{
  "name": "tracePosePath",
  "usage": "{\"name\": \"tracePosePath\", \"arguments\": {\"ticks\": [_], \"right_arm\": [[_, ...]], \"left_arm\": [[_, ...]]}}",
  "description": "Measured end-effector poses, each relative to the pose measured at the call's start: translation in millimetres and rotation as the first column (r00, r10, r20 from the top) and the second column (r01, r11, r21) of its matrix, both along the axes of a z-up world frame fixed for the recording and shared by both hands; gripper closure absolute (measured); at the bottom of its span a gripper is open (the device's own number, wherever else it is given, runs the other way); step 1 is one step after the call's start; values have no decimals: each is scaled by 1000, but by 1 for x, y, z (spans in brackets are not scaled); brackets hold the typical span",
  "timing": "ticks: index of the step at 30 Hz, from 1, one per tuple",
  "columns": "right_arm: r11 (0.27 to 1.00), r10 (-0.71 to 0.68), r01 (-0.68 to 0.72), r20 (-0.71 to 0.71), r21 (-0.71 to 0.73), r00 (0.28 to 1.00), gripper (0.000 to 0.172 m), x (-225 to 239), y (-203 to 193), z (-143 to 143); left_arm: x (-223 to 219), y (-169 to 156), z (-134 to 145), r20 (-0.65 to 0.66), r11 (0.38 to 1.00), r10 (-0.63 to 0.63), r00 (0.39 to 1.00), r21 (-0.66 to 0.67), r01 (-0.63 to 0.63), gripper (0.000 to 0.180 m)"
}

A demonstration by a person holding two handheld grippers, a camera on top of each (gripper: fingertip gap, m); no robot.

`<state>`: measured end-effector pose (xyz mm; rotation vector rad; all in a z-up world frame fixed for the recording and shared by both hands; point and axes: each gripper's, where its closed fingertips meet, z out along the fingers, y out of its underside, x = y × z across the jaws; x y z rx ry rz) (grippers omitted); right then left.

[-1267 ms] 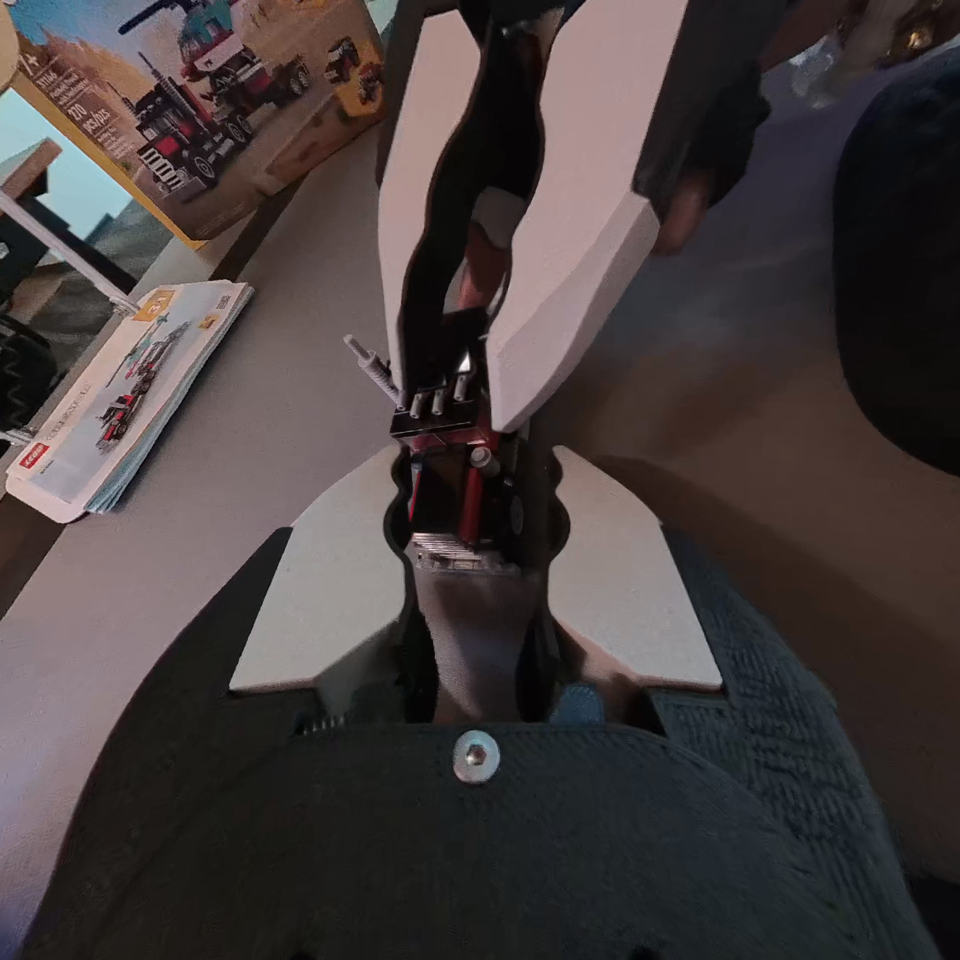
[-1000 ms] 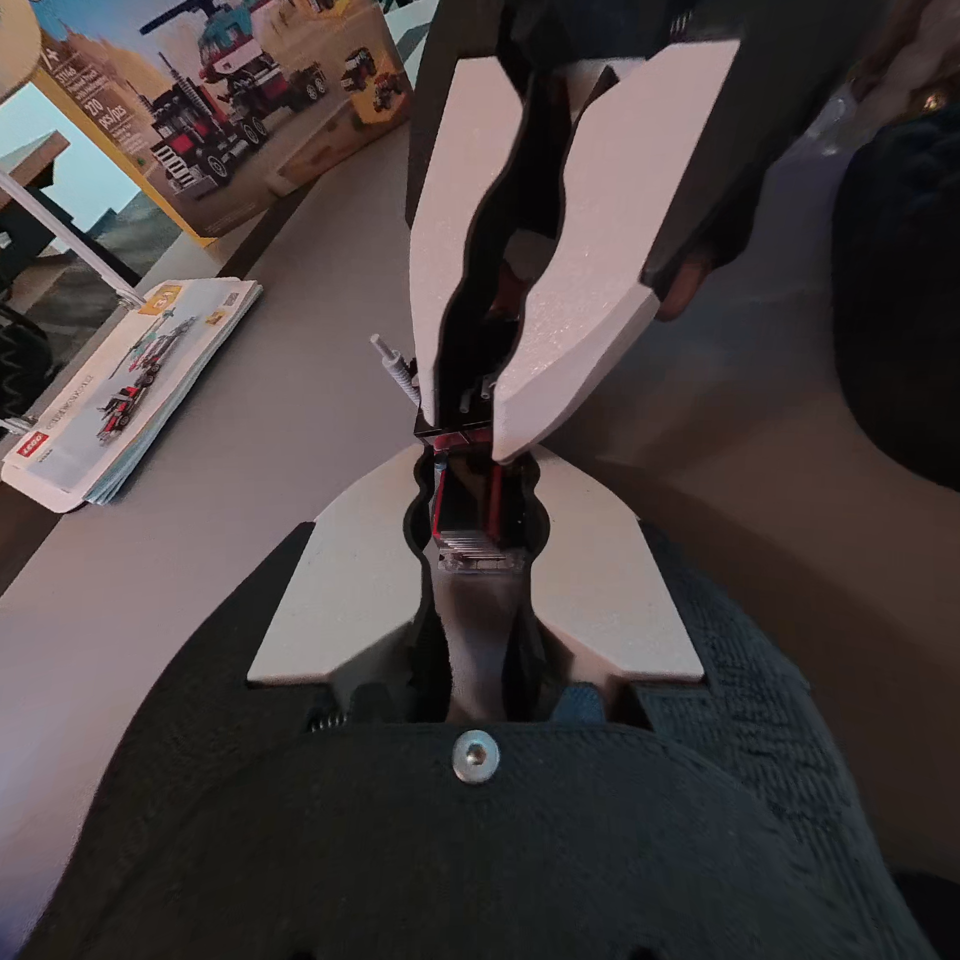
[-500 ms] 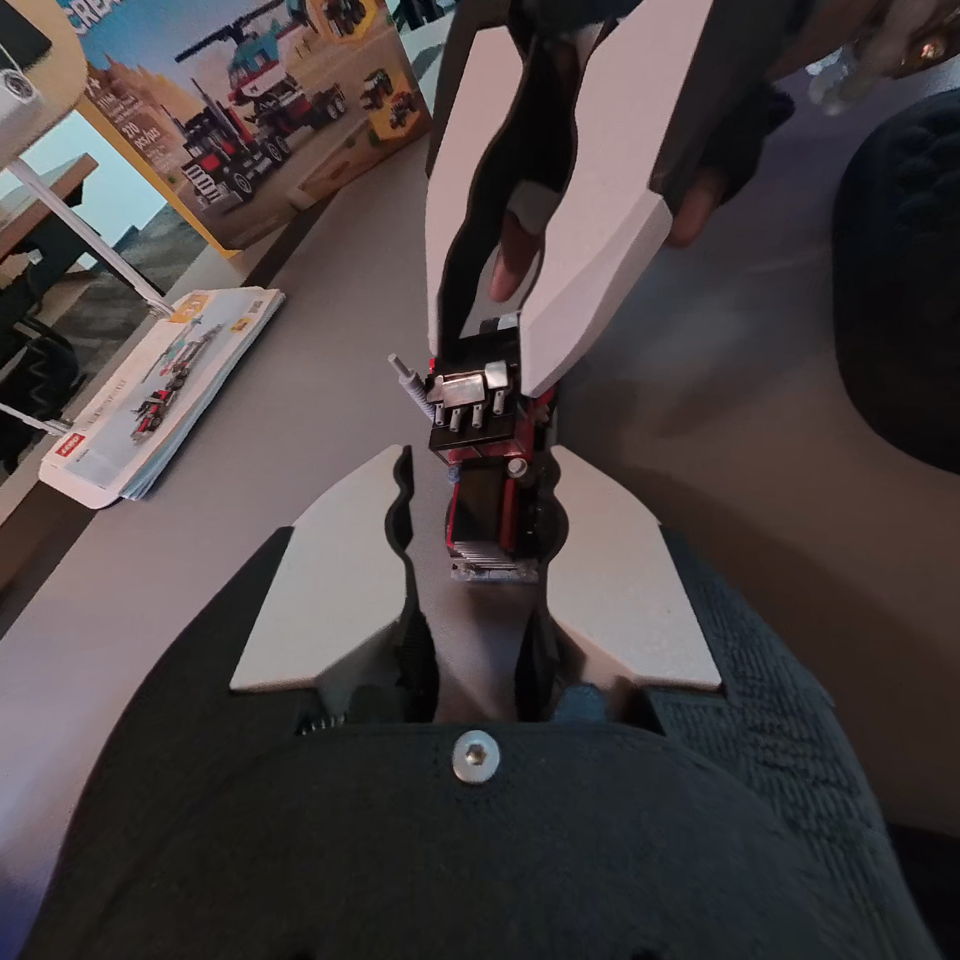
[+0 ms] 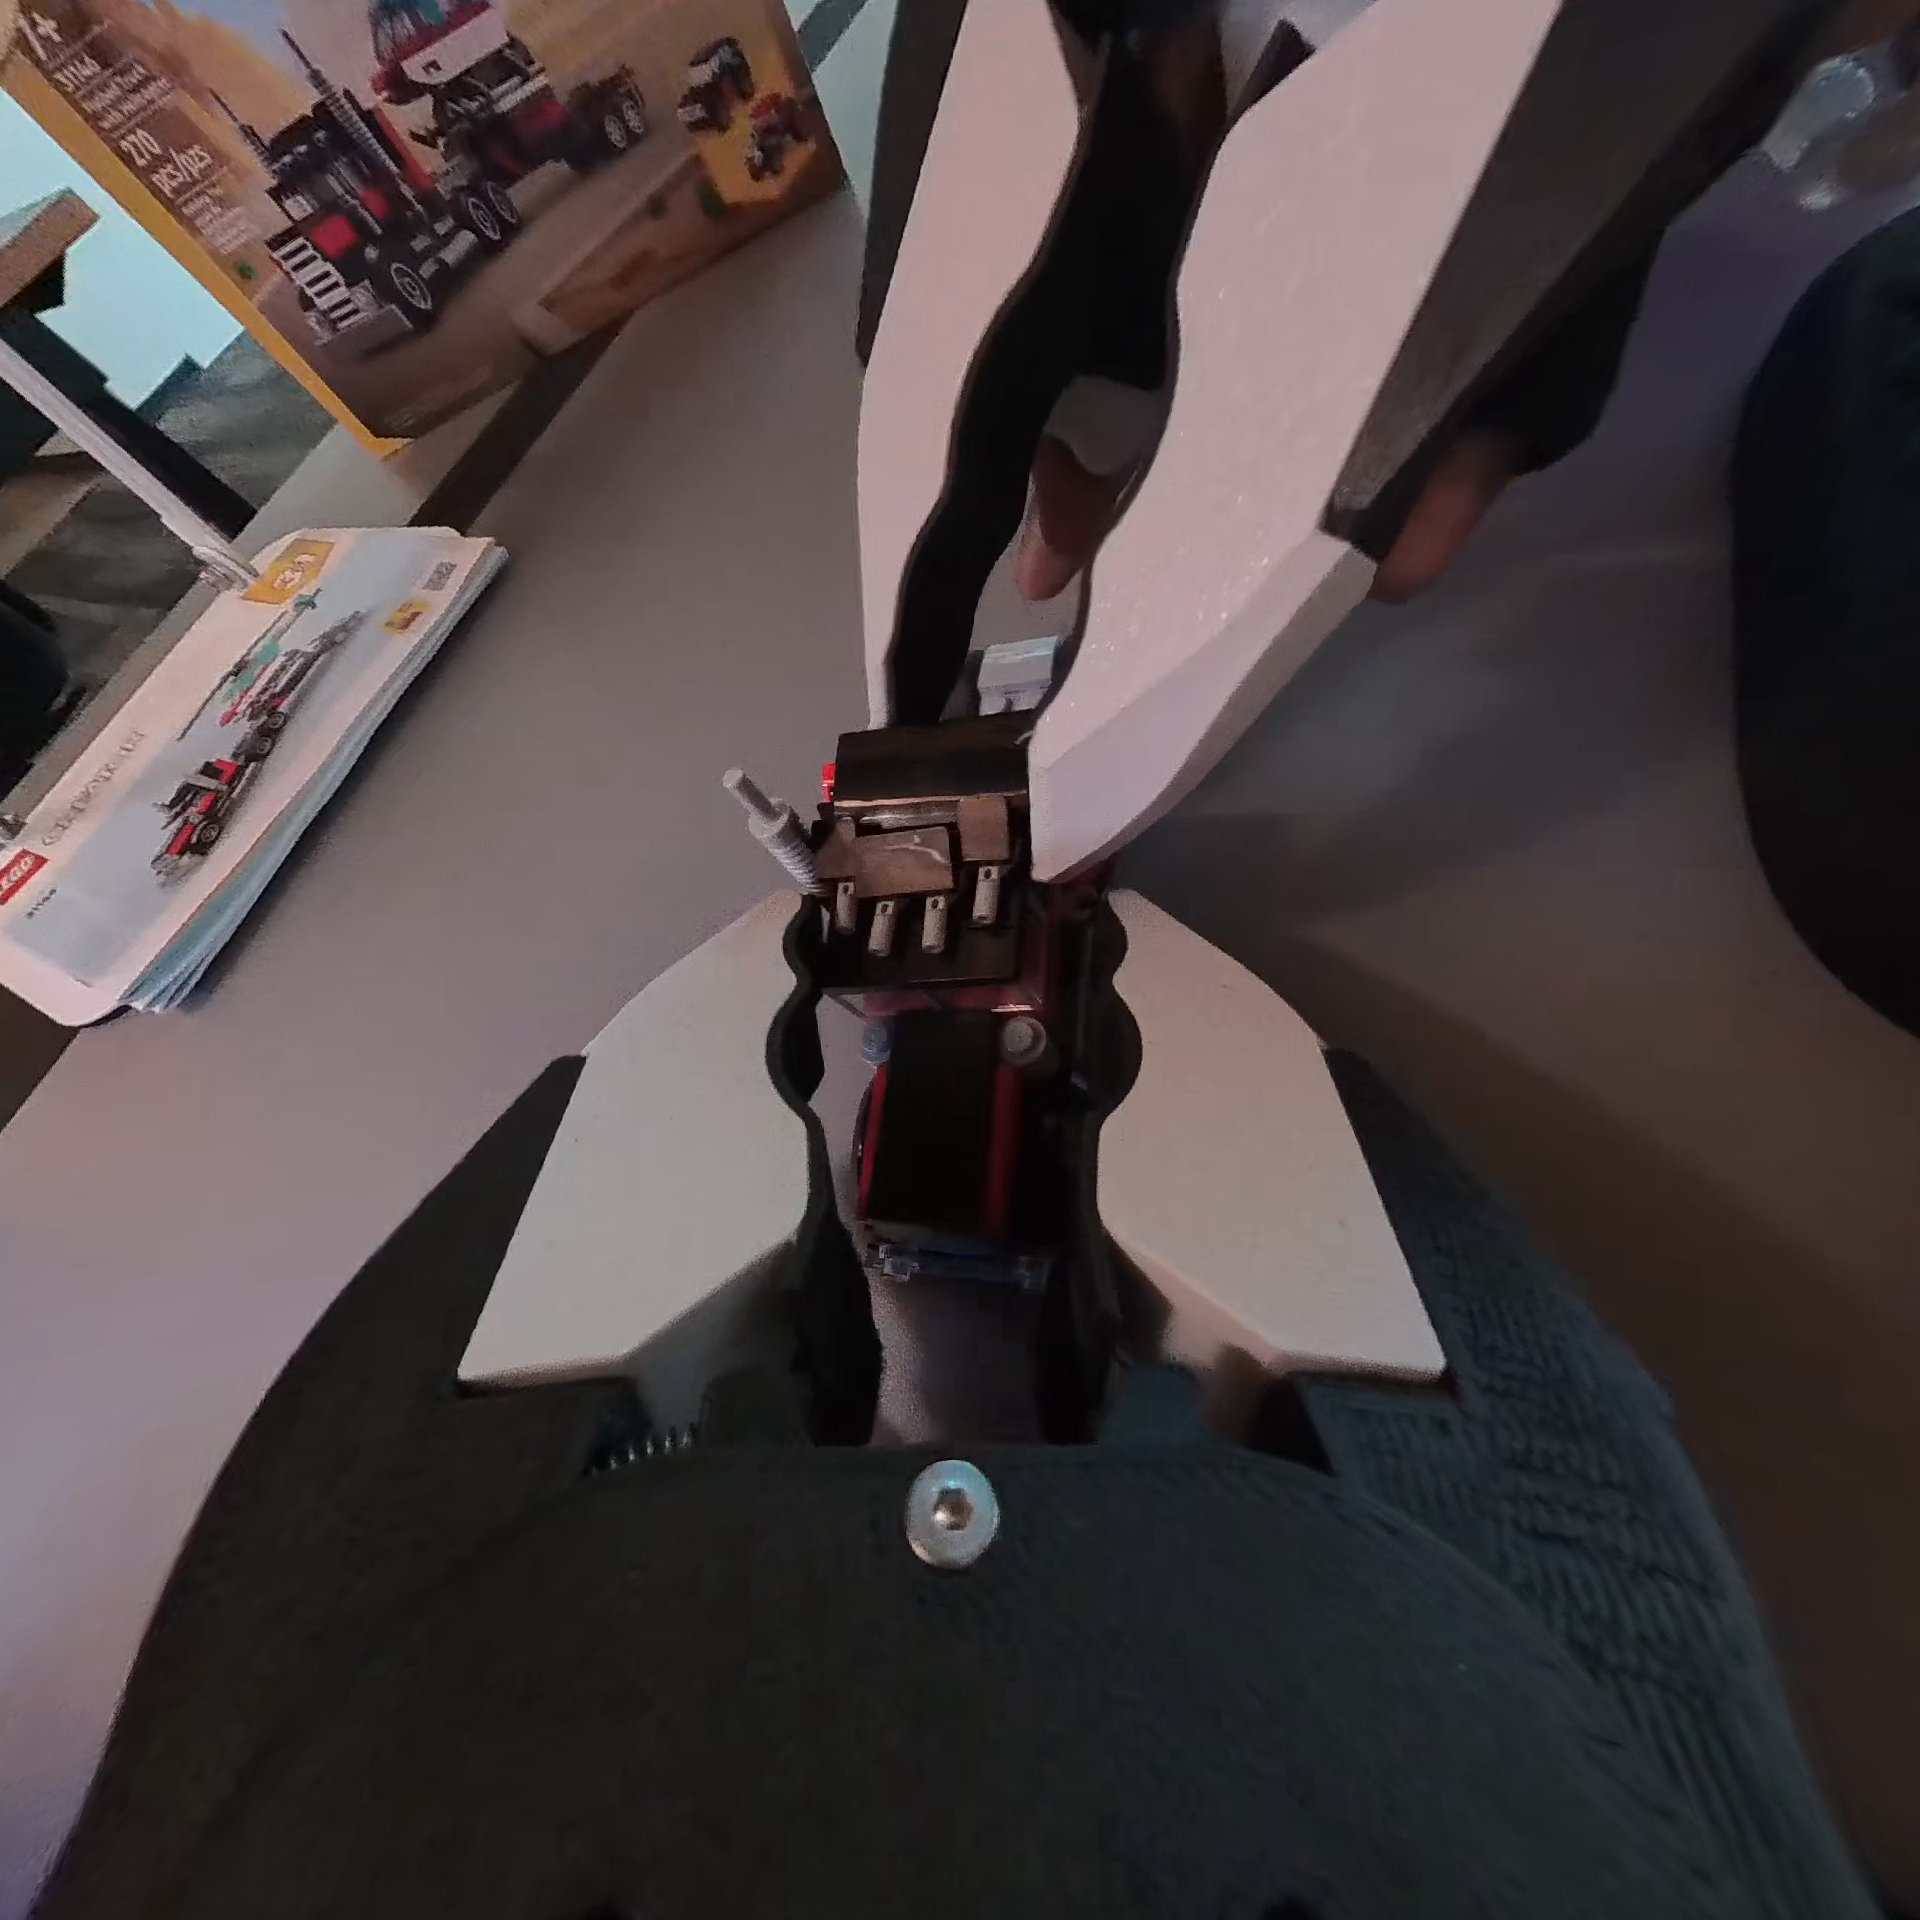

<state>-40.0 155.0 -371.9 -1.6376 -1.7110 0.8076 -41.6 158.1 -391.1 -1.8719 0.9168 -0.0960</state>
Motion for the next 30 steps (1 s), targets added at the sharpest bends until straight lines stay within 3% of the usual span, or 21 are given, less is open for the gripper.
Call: {"name": "tracePosePath", "arguments": {"ticks": [8, 12, 16, 19, 22, 24, 27, 30], "right_arm": [[953, -29, 10, 60, 301, 998, 144, 2, 0, 1], [924, -39, 12, 62, 381, 997, 145, 2, 1, 2], [849, -34, -14, 82, 529, 996, 145, 1, 1, 4], [905, -28, 18, 18, 424, 999, 144, 0, 1, 5], [995, -43, 52, -108, 87, 993, 148, 0, -1, 9], [995, -66, 54, -140, -86, 988, 147, 0, -2, 10], [988, -93, 73, -148, -139, 985, 145, -2, -1, 10], [992, -108, 97, -144, -78, 984, 146, -3, -2, 9]], "left_arm": [[-1, 0, 0, 7, 1000, 6, 1000, -10, -6, 131], [-2, 0, 0, 9, 1000, 16, 1000, -12, -16, 131], [-3, 0, 0, 13, 999, 32, 999, -17, -31, 132], [-4, 0, 0, 20, 999, 36, 999, -23, -36, 131], [-4, -1, 0, 15, 999, 36, 999, -18, -35, 131], [-3, -1, 0, 2, 999, 37, 999, -4, -37, 131], [-4, -1, 0, 6, 999, 38, 999, -10, -38, 131], [-4, -1, 0, 9, 999, 39, 999, -13, -38, 131]]}}
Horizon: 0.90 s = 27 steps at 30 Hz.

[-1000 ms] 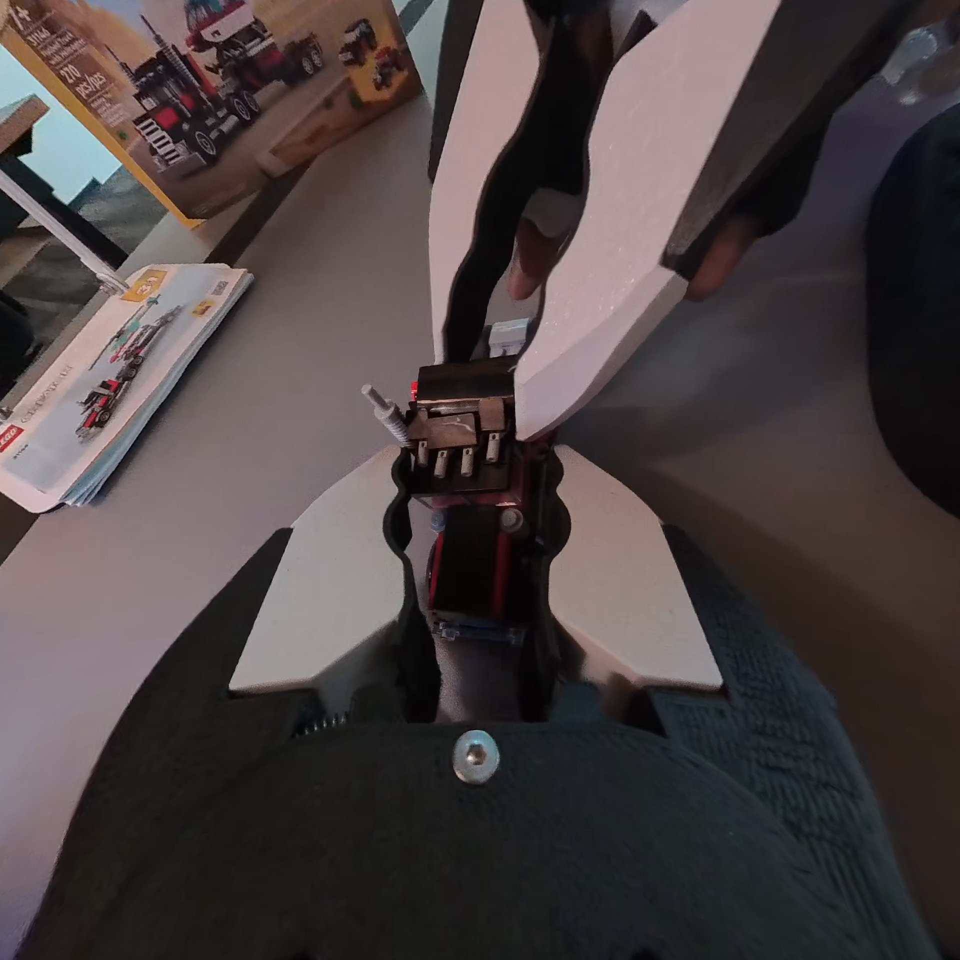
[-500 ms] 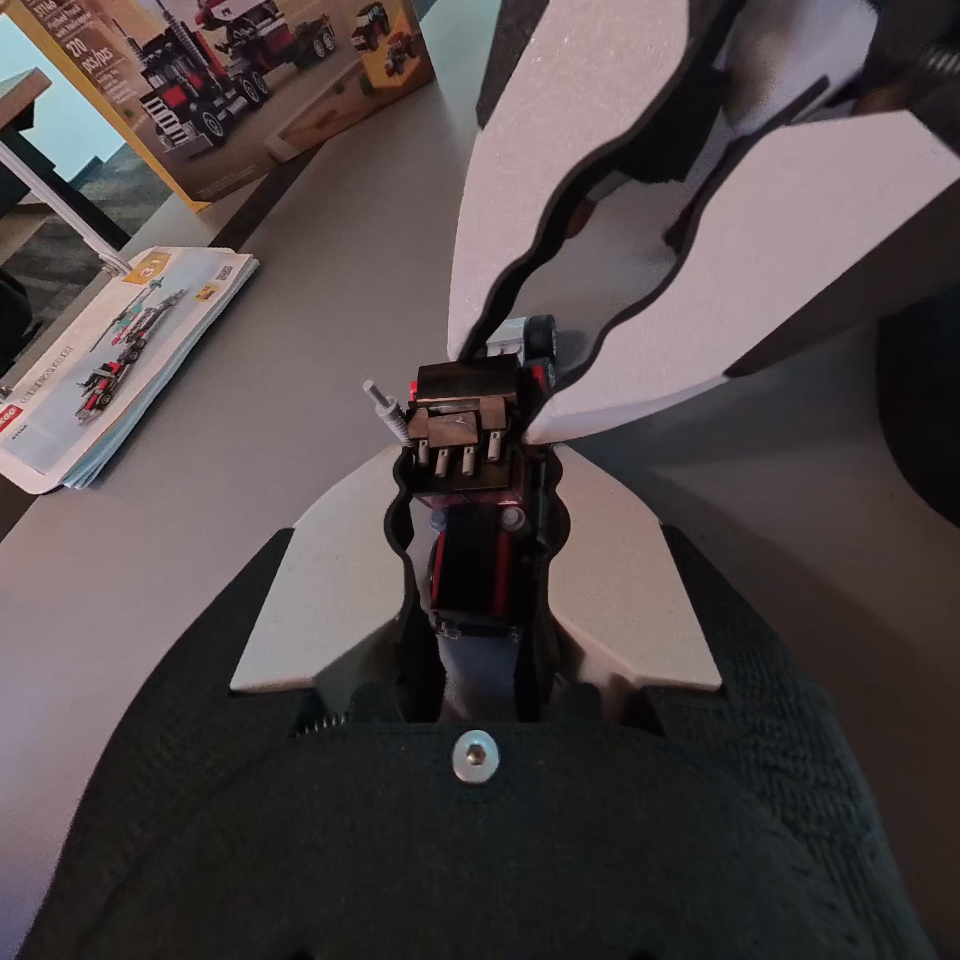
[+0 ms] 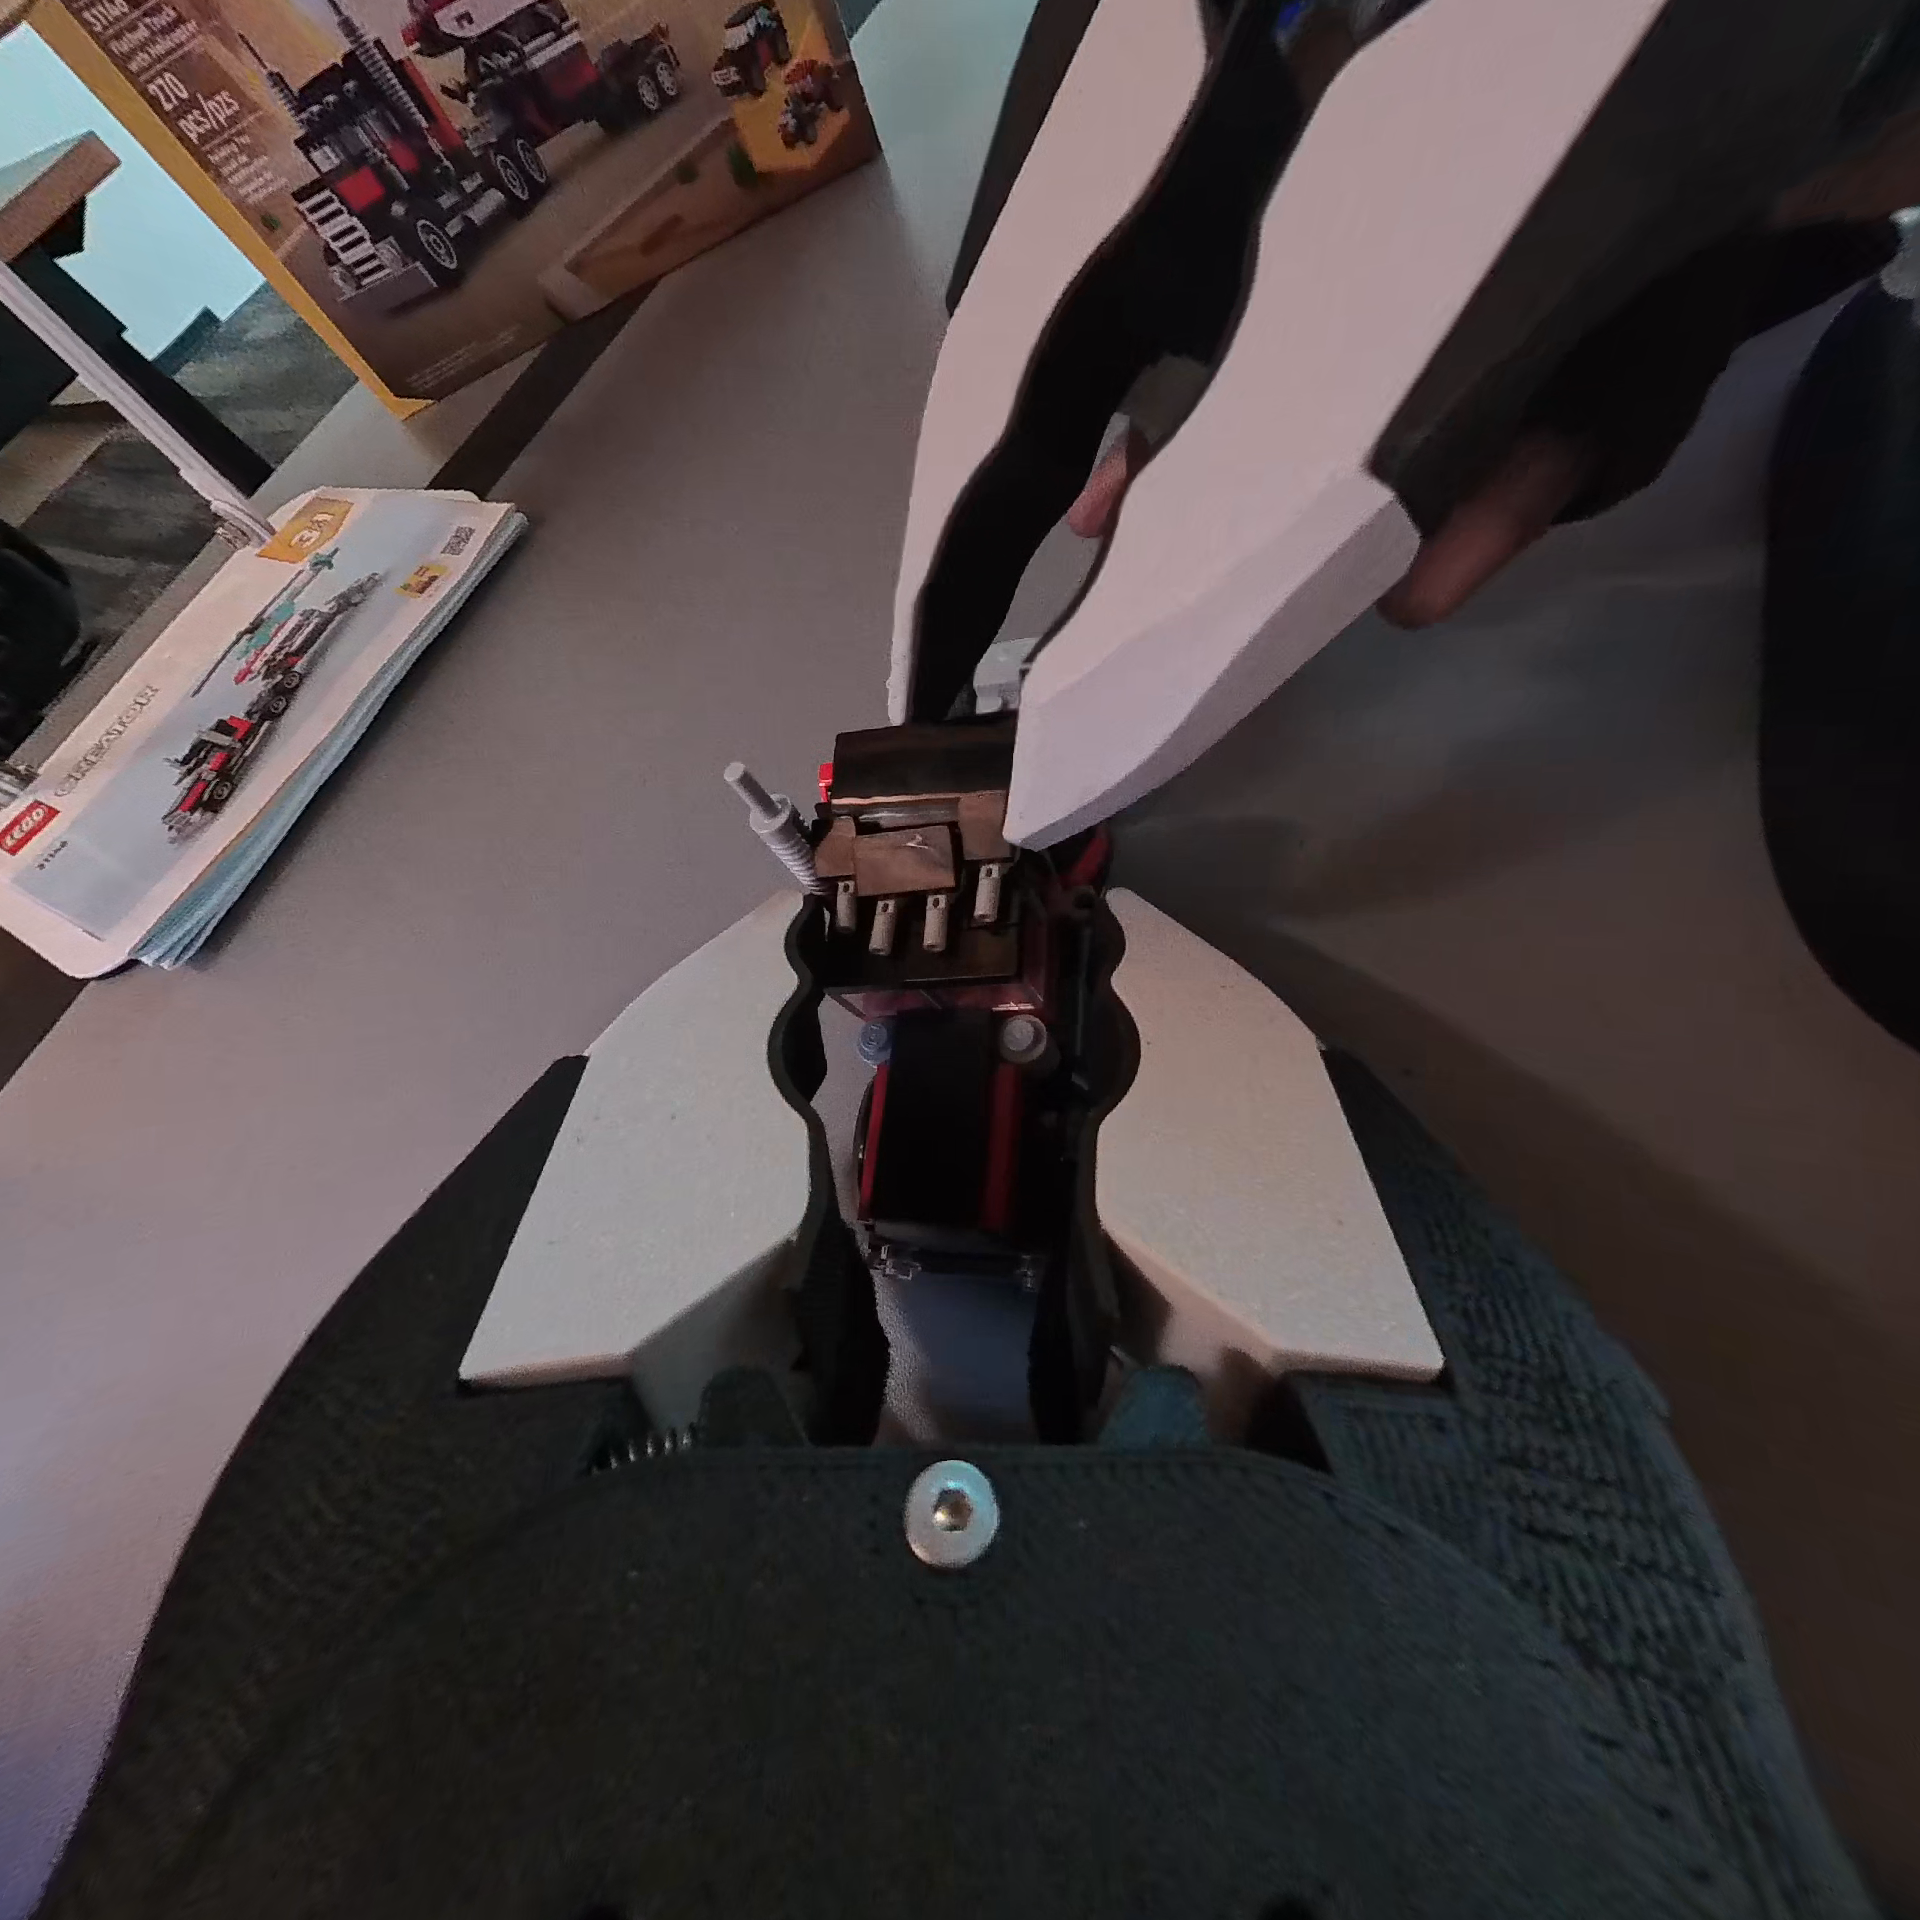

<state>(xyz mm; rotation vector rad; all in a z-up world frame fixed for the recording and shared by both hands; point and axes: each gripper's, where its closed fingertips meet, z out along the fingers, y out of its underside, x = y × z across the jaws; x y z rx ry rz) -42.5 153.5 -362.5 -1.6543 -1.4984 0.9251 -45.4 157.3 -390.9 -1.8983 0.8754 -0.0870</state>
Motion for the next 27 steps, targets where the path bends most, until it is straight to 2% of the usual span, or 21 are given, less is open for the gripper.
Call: {"name": "tracePosePath", "arguments": {"ticks": [2, 4, 5, 6, 8, 10, 13, 15, 17, 19, 22, 27], "right_arm": [[987, 3, -7, 30, 163, 1000, 147, 0, 0, 0], [932, -2, -28, 82, 362, 997, 150, 1, 0, 1], [908, -6, -33, 91, 417, 996, 152, 0, -1, 1], [897, 41, -81, 99, 434, 994, 167, -3, -9, 1], [857, 55, -109, 121, 503, 991, 169, -3, -9, 1], [885, 77, -97, 63, 456, 995, 167, -2, -9, 9], [952, 79, -31, -146, 304, 986, 145, 9, 2, 35], [978, 112, -60, -256, 202, 960, 148, 17, 6, 45], [975, 191, -142, -310, 173, 931, 148, 15, 1, 49], [955, 284, -250, -251, 159, 925, 145, 7, -7, 43], [935, 345, -335, -71, 117, 936, 137, -11, -1, 25], [889, 458, -458, 23, -2, 888, 152, -33, -6, 11]], "left_arm": [[0, 0, 0, 7, 1000, 2, 1000, -7, -2, 132], [-1, 0, 0, 10, 1000, 6, 1000, -9, -6, 132], [-1, 0, 0, 11, 1000, 7, 1000, -10, -7, 132], [-1, 0, 0, 13, 1000, 4, 1000, -13, -4, 132], [-1, 0, 0, 25, 1000, 4, 1000, -22, -3, 132], [-1, -1, 0, 24, 1000, -3, 1000, -22, 3, 132], [-2, -4, 0, 3, 999, -40, 999, -1, 40, 132], [-3, -9, 1, -19, 995, -99, 995, 25, 100, 132], [-3, -13, 2, -46, 987, -148, 988, 56, 151, 131], [-3, -15, 2, -57, 983, -168, 984, 69, 172, 131], [-4, -15, 2, -59, 983, -169, 984, 67, 173, 131], [-6, -17, 2, -87, 982, -153, 984, 97, 161, 131]]}}
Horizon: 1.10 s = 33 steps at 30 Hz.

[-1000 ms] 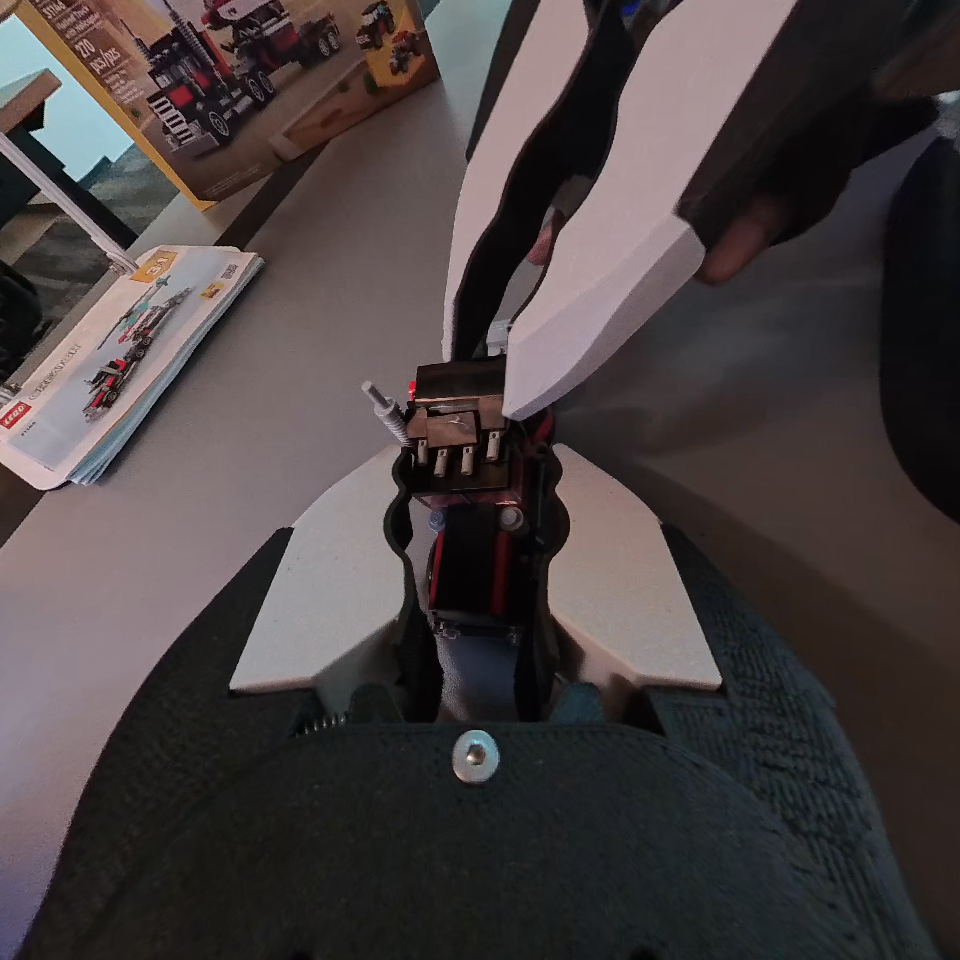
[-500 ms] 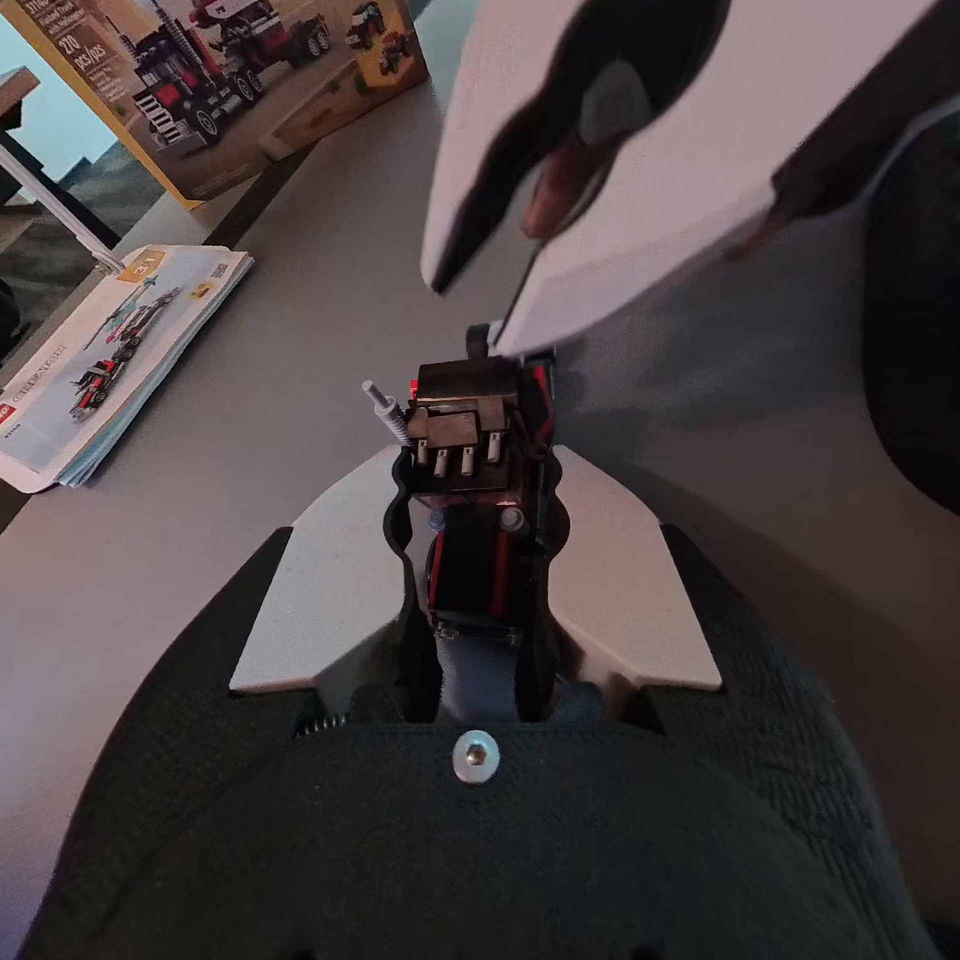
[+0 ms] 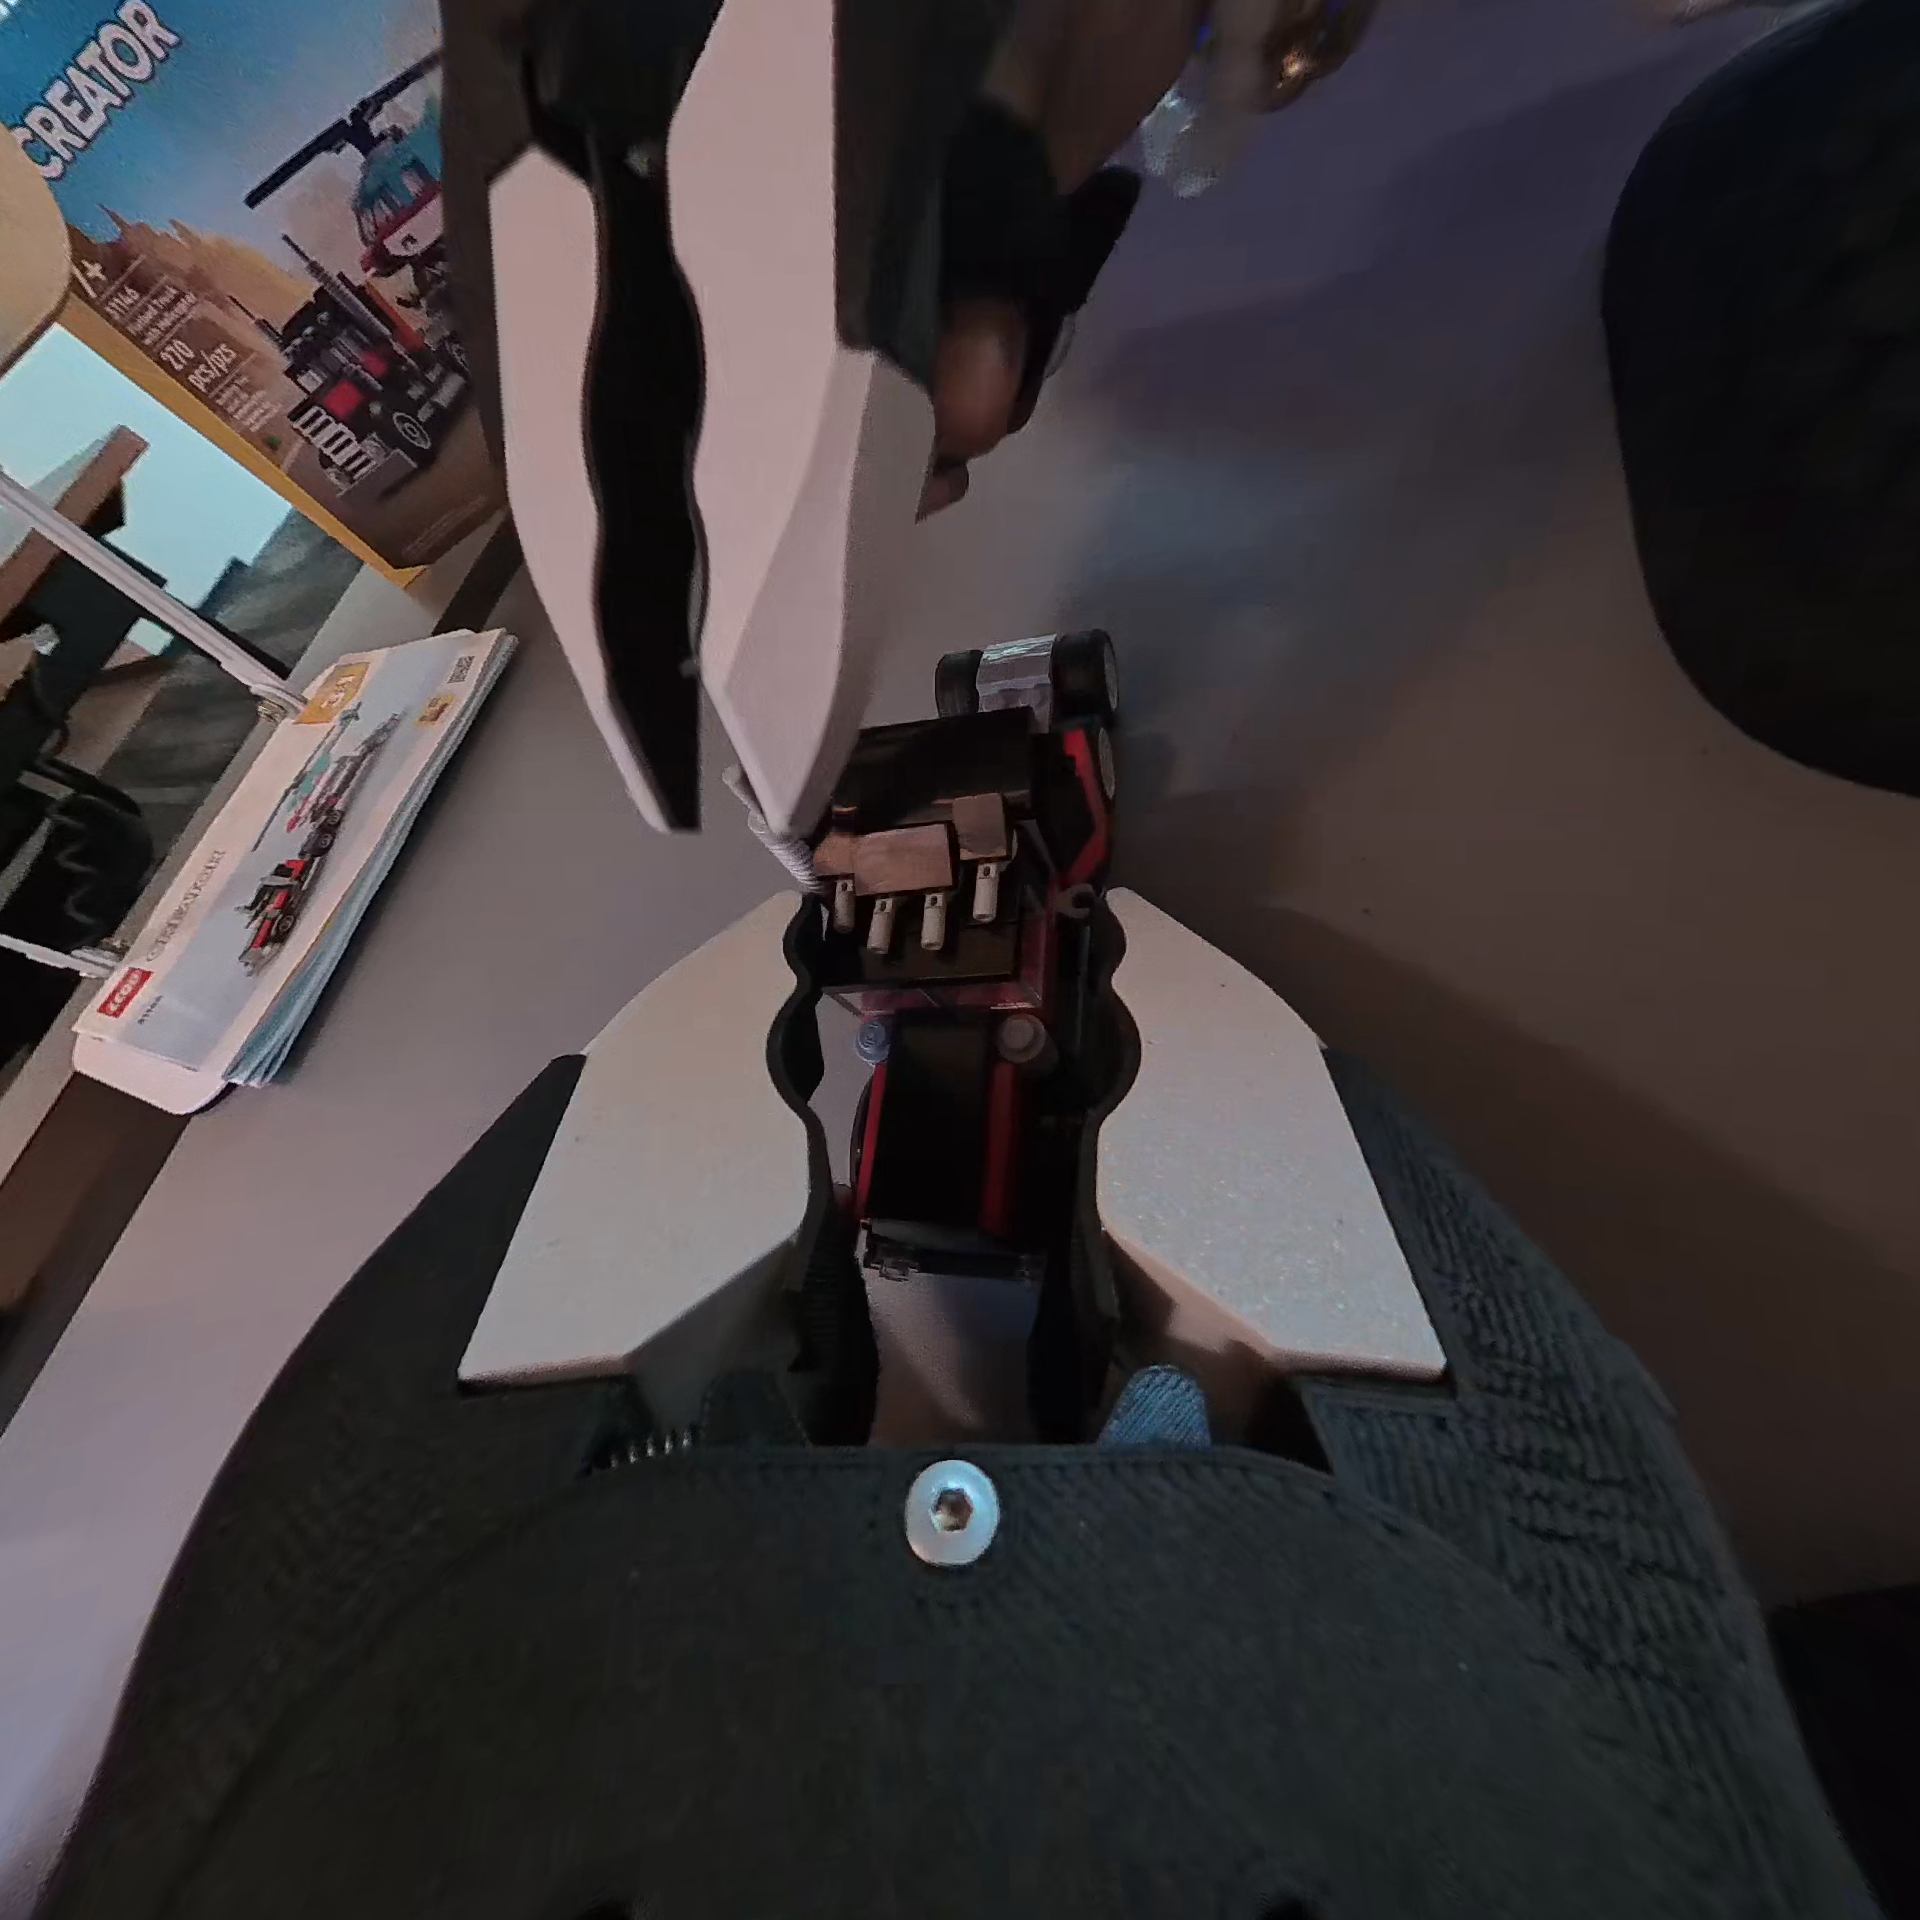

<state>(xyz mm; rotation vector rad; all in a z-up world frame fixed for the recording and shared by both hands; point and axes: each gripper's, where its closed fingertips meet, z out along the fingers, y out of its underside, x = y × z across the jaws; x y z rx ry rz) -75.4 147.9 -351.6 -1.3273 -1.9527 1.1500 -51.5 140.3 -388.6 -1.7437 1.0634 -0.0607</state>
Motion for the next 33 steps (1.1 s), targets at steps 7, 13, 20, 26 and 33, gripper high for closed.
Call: {"name": "tracePosePath", "arguments": {"ticks": [7, 13, 20, 26, 33], "right_arm": [[992, -11, 20, 79, -121, 997, 165, -10, 0, -11], [943, -78, 111, 115, -315, 990, 165, -14, 5, -13], [930, -197, 228, 132, -289, 972, 165, -19, 10, -15], [945, -310, 324, 199, -38, 930, 165, -22, 36, -45], [892, -450, 449, -5, -57, 893, 165, -8, 73, -4]], "left_arm": [[-6, 1, -3, 44, 994, 73, 996, -85, -69, 130], [-7, 2, -4, 47, 991, 98, 994, -93, -93, 129], [-8, 2, -4, 22, 990, 121, 992, -74, -119, 128], [8, -1, 0, -190, 978, 31, 981, 206, 9, 138], [5, 0, 0, -73, 996, 22, 997, 83, -16, 137]]}}
